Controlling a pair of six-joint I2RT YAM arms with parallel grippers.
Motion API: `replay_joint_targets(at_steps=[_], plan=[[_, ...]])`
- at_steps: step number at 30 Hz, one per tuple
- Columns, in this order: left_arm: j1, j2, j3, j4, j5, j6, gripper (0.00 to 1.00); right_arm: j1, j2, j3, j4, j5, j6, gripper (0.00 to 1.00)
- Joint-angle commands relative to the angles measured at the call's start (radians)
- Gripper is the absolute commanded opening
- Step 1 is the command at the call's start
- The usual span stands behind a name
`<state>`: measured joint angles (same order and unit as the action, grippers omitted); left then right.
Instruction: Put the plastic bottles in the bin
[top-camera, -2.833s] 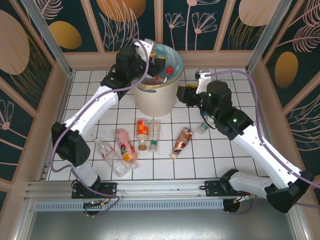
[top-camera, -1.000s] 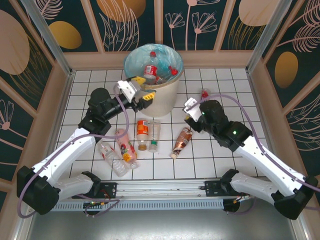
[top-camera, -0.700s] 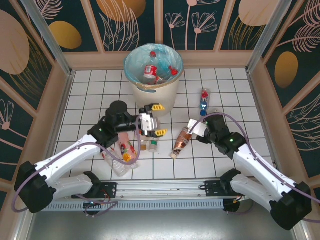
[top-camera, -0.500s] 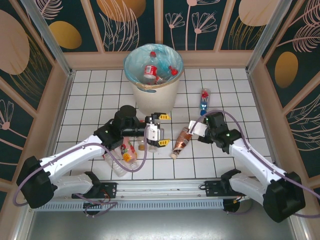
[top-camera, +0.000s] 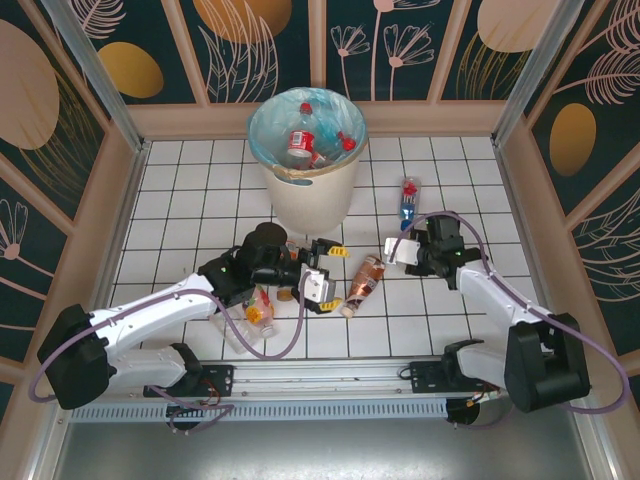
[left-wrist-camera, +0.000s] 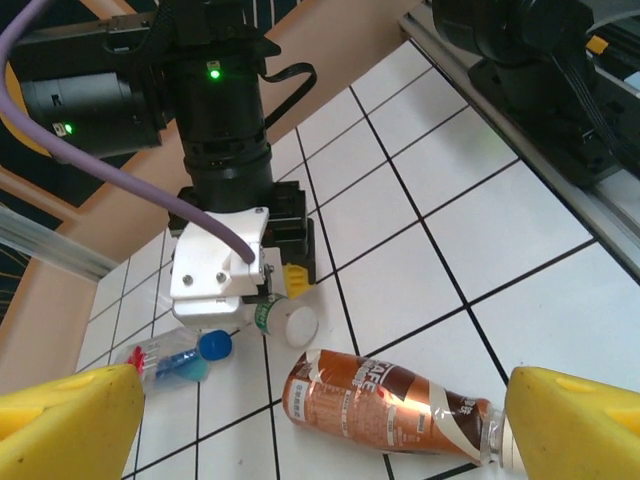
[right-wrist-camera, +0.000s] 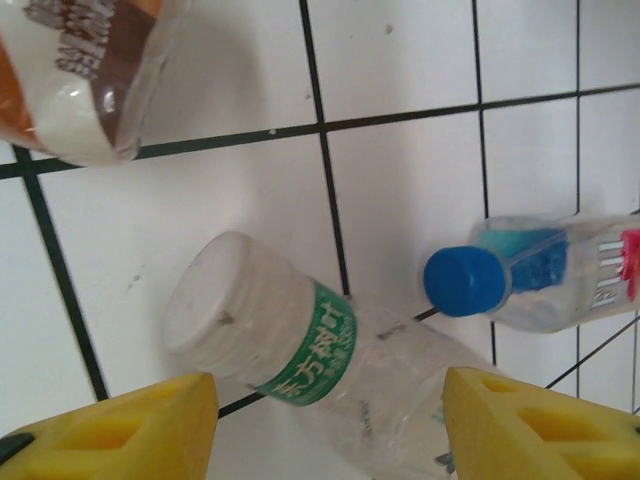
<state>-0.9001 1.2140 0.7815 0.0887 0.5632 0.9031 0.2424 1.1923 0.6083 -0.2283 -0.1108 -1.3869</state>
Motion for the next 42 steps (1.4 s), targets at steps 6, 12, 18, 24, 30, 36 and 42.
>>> replay_joint_targets(at_steps=[6,12,18,24,30,36,42], plan=[[-0.009,-0.018,-0.026,-0.014,-0.024,0.066,0.95,-0.015,0.106,0.033,0.062,-0.119,-0.141,0.61],[-0.011,-0.037,-0.037,-0.012,-0.031,0.084,0.97,-0.011,0.137,0.056,0.006,-0.084,-0.167,0.62],[-0.01,-0.054,-0.053,-0.006,-0.05,0.102,0.98,0.009,0.199,0.076,0.019,-0.012,-0.116,0.63],[-0.01,-0.059,-0.063,-0.005,-0.074,0.125,0.99,0.052,0.281,0.149,-0.003,0.036,-0.01,0.63],[-0.01,-0.064,-0.07,-0.004,-0.091,0.139,0.98,0.076,0.282,0.16,0.052,0.044,0.099,0.63],[-0.01,-0.067,-0.074,-0.004,-0.092,0.145,0.98,0.078,0.271,0.194,0.085,0.074,0.227,0.63],[-0.011,-0.077,-0.076,-0.009,-0.123,0.161,0.99,0.077,0.255,0.269,0.062,0.039,0.561,0.63]])
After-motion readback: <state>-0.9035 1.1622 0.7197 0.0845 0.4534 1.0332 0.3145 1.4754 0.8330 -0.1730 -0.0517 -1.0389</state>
